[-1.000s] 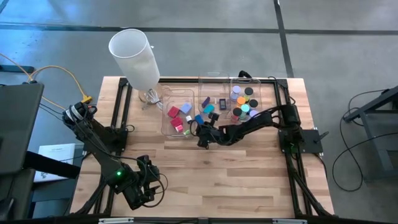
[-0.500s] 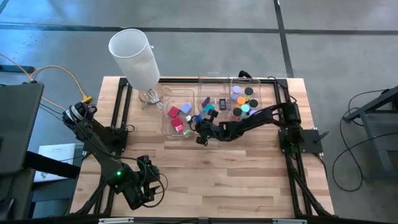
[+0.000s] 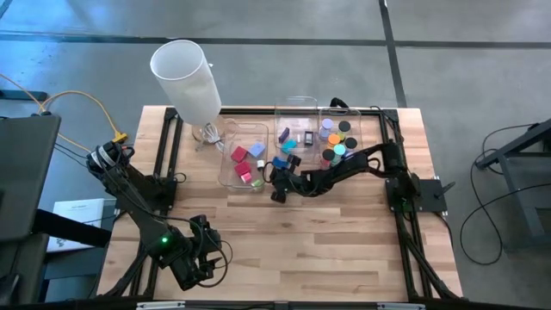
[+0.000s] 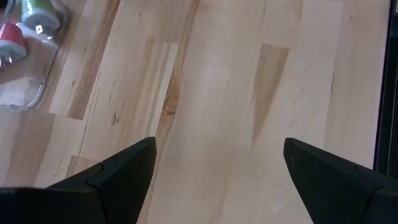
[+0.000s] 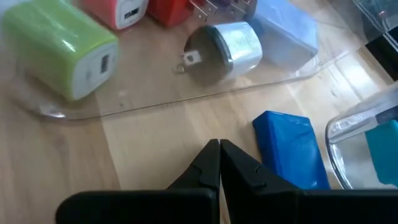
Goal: Pick & Place Office items
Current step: Put the blue digital clock into the middle transparent bin, then adjust the transparent bins
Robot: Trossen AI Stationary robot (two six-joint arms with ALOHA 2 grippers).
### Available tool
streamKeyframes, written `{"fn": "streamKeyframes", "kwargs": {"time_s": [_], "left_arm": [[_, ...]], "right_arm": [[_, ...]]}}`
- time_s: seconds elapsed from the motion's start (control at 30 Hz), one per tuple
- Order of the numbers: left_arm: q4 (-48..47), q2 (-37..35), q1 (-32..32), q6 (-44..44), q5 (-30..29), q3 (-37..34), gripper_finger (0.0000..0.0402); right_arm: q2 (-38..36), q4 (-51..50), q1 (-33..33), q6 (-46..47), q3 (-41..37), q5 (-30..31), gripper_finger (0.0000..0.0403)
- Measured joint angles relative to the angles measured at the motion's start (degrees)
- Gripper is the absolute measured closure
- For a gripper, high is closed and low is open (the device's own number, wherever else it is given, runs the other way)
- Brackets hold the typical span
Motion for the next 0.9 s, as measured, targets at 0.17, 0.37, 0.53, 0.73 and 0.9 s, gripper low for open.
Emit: {"fn": "streamKeyframes", "kwargs": {"time_s": [0.17, 0.37, 0.53, 0.73, 0.9], "left_arm": [[0.02, 0.00, 0.02, 0.01, 0.02, 0.00, 0.0057], [0.11, 0.00, -0.01, -0.31, 0.04, 0.00, 0.0057], [0.50, 0.00, -0.01, -0.50, 0.07, 0.00, 0.0057], [0.77, 0.00, -0.01, -0.55, 0.06, 0.00, 0.0057], [0.92, 0.00, -0.01, -0.50, 0.07, -0.02, 0.0057]], "right_arm": [[-1.09, -0.58, 1.15, -0.73, -0.02, 0.68, 0.0401], [-1.53, -1.64, 1.59, 0.02, -0.13, 0.38, 0.0401], [-1.92, -1.96, 2.78, -0.99, -0.13, 2.00, 0.0401], [-5.47, -3.58, 4.00, -0.55, -0.07, 2.52, 0.0401], [-7.60, -4.77, 5.85, -0.71, -0.11, 2.57, 0.0401]]}}
